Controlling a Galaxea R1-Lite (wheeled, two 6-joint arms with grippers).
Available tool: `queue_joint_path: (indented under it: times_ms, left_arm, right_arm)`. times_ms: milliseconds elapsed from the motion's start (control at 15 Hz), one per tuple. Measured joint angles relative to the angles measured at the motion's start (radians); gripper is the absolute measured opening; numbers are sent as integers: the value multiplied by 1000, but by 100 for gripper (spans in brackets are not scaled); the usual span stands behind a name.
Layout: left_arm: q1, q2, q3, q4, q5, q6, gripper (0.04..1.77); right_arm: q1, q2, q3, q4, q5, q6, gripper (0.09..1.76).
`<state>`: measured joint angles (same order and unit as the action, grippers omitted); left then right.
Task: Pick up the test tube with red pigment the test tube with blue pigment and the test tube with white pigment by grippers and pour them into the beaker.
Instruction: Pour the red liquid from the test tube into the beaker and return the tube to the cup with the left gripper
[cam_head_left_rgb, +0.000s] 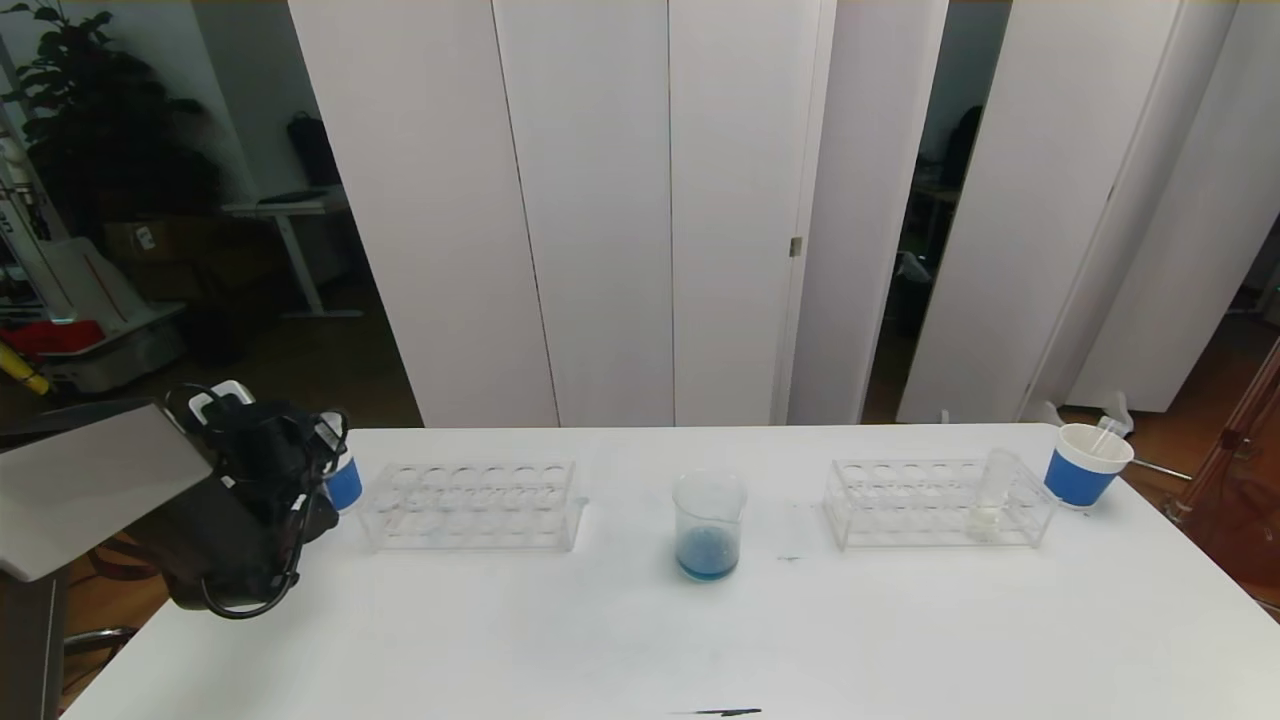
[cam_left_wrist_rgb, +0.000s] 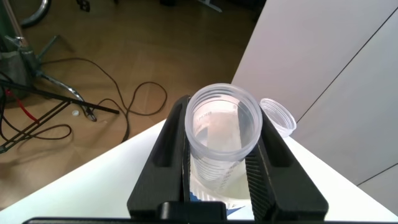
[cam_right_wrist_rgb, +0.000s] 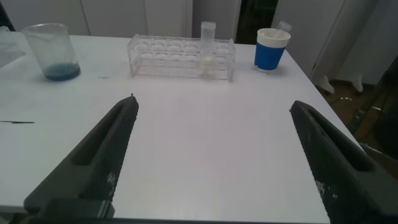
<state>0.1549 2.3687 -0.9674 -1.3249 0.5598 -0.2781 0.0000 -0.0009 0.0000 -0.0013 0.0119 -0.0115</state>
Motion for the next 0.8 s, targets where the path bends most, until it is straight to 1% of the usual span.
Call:
queue_joint_path:
  times_ms: [200, 267, 333, 400, 467, 533, 800]
  left_arm:
    - [-4, 5, -3, 0, 0, 6, 58]
    - [-4, 5, -4, 1, 0, 9, 68]
    - [-4, 5, -4, 0, 0, 10, 90]
    - [-4, 4, -5, -1, 0, 10, 127]
    - [-6, 1, -5, -3, 0, 10, 158]
    - [-6, -1, -5, -3, 1, 10, 171]
    - [-8, -20, -3, -3, -2, 12, 173]
  right_arm:
    - [0, 0, 0, 0, 0, 0, 175]
    - [0, 0, 0, 0, -1, 0, 175]
    - [0, 0, 0, 0, 0, 0, 175]
    - [0, 0, 0, 0, 0, 0, 175]
    - [0, 0, 0, 0, 0, 0, 175]
    - [0, 0, 0, 0, 0, 0, 175]
    - [0, 0, 0, 0, 0, 0, 175]
